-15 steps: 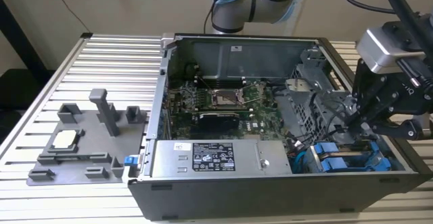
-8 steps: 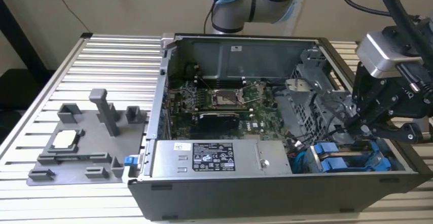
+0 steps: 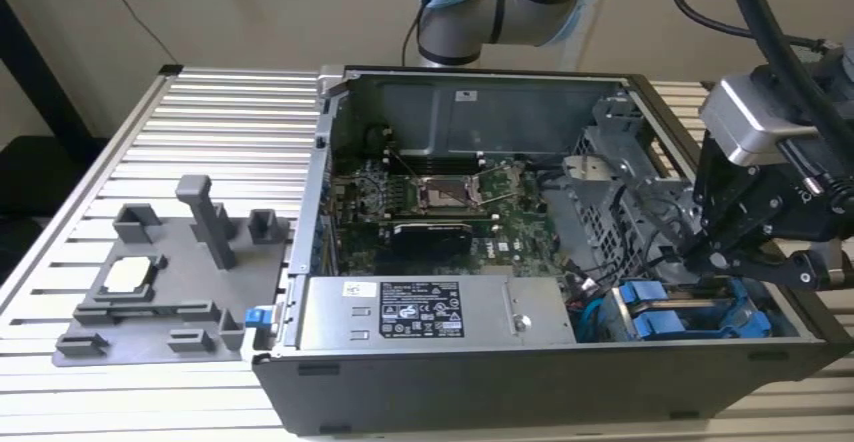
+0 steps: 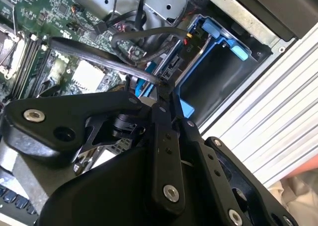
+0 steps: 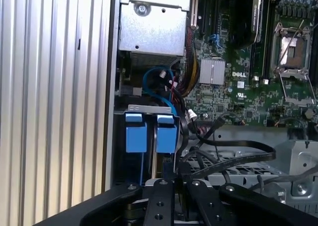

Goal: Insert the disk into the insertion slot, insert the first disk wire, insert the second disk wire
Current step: 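Insert the second disk wire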

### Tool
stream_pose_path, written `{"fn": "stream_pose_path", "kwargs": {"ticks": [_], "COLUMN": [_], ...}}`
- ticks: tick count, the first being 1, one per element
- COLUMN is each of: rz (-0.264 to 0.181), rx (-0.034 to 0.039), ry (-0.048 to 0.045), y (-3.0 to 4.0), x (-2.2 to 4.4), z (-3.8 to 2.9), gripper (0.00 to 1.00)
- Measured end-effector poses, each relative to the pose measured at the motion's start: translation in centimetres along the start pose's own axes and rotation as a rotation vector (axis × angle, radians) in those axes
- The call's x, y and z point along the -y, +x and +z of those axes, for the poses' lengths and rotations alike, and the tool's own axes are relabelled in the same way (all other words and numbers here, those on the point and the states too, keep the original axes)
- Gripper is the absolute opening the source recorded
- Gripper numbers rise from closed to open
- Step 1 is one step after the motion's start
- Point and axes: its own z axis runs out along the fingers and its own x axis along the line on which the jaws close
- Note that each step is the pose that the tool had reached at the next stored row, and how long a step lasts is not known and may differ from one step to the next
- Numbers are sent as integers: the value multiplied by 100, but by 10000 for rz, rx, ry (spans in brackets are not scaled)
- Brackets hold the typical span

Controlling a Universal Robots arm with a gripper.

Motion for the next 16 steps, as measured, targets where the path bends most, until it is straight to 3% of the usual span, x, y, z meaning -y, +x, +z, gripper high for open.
{"fn": "stream_pose_path", "kwargs": {"ticks": [7,16], "rz": [57,344], "rx": [98,141], "ry": [14,57], "y": [15,27], "x": [28,51], "z": [80,136], "gripper": [16,16]}}
